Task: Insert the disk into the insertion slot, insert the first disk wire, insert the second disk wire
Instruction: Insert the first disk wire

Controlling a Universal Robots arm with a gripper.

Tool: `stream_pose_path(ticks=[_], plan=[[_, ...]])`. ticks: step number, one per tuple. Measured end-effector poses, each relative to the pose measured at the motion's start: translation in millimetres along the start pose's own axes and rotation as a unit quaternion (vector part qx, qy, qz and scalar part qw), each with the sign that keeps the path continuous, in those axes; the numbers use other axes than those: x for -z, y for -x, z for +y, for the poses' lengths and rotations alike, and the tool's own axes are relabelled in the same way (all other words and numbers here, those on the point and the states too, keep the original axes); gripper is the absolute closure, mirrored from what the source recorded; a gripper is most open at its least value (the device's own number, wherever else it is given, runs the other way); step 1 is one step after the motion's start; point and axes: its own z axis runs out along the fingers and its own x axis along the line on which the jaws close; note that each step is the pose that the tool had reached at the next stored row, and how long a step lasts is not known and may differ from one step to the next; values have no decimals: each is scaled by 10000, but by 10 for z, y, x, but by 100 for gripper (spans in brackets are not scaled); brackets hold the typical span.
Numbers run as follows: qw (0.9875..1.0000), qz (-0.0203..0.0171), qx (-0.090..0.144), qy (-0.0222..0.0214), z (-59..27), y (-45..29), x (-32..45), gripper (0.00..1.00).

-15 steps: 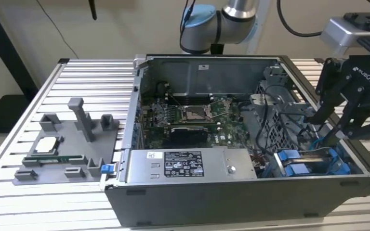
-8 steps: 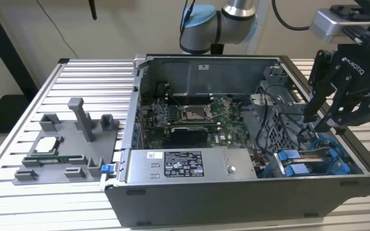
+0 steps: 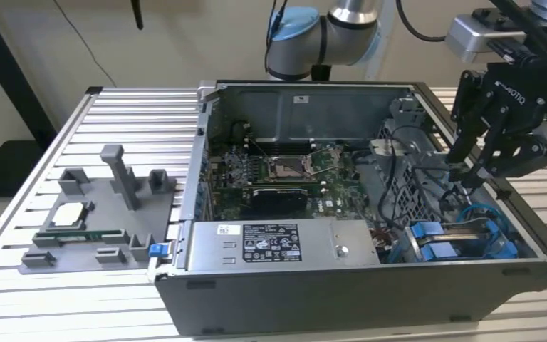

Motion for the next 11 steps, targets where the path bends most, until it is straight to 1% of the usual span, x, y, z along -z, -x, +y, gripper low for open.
stream_pose_path(ticks=[2,3,7,11], plan=[[10000,-1,4,-43,15,7,-9,0],[10000,-1,13,-56,17,7,-13,0],[9999,3,99,-72,29,7,-18,0],[9996,2,252,-80,45,5,-19,0]])
